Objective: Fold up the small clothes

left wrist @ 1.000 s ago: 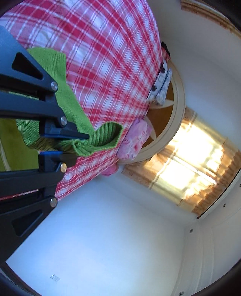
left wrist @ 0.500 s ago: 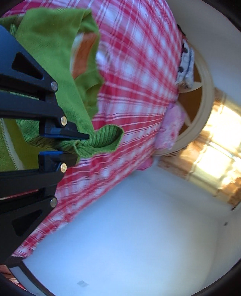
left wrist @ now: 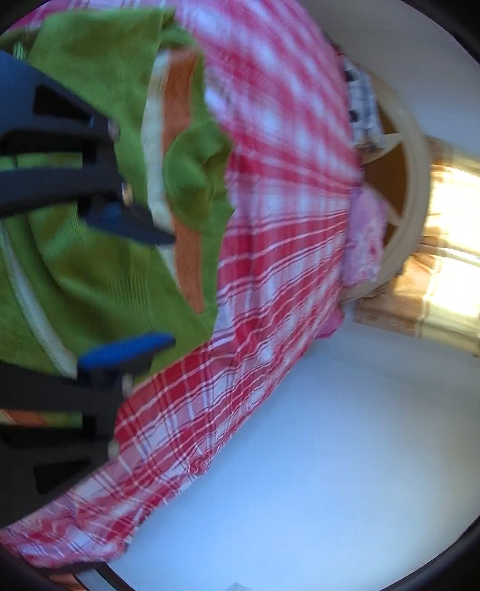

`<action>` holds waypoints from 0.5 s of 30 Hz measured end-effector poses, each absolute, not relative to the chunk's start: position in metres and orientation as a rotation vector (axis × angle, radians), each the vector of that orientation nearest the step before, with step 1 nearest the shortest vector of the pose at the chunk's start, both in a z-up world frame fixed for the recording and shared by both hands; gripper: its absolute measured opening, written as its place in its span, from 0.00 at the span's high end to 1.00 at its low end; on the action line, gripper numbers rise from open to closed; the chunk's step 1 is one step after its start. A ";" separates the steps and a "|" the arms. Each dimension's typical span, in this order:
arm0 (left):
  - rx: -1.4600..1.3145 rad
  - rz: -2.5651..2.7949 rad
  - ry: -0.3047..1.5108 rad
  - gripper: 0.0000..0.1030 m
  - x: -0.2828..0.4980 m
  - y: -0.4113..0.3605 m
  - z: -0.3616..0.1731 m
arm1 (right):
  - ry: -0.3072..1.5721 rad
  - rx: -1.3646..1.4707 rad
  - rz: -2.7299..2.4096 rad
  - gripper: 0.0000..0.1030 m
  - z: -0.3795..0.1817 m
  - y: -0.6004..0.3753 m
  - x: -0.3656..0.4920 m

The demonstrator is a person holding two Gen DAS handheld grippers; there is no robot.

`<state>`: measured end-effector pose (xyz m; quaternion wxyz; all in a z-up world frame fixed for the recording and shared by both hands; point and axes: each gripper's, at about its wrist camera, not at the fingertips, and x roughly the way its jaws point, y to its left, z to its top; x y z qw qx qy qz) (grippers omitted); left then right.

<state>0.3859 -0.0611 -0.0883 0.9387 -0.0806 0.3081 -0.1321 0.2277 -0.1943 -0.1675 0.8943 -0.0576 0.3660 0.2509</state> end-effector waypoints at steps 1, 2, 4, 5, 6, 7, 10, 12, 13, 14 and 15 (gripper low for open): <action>-0.138 -0.262 0.596 0.36 0.373 -0.050 -0.083 | 0.760 -0.118 0.522 0.06 -0.168 -0.194 0.228; -0.120 -0.248 0.584 0.34 0.365 -0.041 -0.081 | 0.765 -0.115 0.523 0.06 -0.169 -0.195 0.228; -0.070 -0.196 0.572 0.31 0.346 -0.017 -0.082 | 0.770 -0.107 0.526 0.06 -0.169 -0.196 0.230; -0.037 -0.162 0.570 0.29 0.338 -0.007 -0.084 | 0.772 -0.102 0.526 0.06 -0.170 -0.197 0.231; 0.004 -0.115 0.574 0.29 0.327 0.007 -0.090 | 0.777 -0.096 0.527 0.06 -0.170 -0.198 0.232; 0.035 -0.079 0.579 0.29 0.319 0.018 -0.096 | 0.781 -0.090 0.530 0.06 -0.170 -0.198 0.233; 0.090 0.020 0.631 0.29 0.300 0.053 -0.119 | 0.792 -0.056 0.551 0.06 -0.164 -0.204 0.237; 0.068 0.052 0.670 0.29 0.296 0.075 -0.133 | 0.794 0.018 0.551 0.06 -0.150 -0.215 0.246; 0.050 0.059 0.692 0.28 0.296 0.084 -0.140 | 0.798 0.053 0.553 0.06 -0.145 -0.219 0.249; 0.028 0.067 0.711 0.28 0.297 0.091 -0.145 | 0.813 0.123 0.556 0.06 -0.136 -0.228 0.259; 0.012 0.066 0.725 0.28 0.298 0.094 -0.150 | 0.821 0.153 0.549 0.06 -0.131 -0.231 0.265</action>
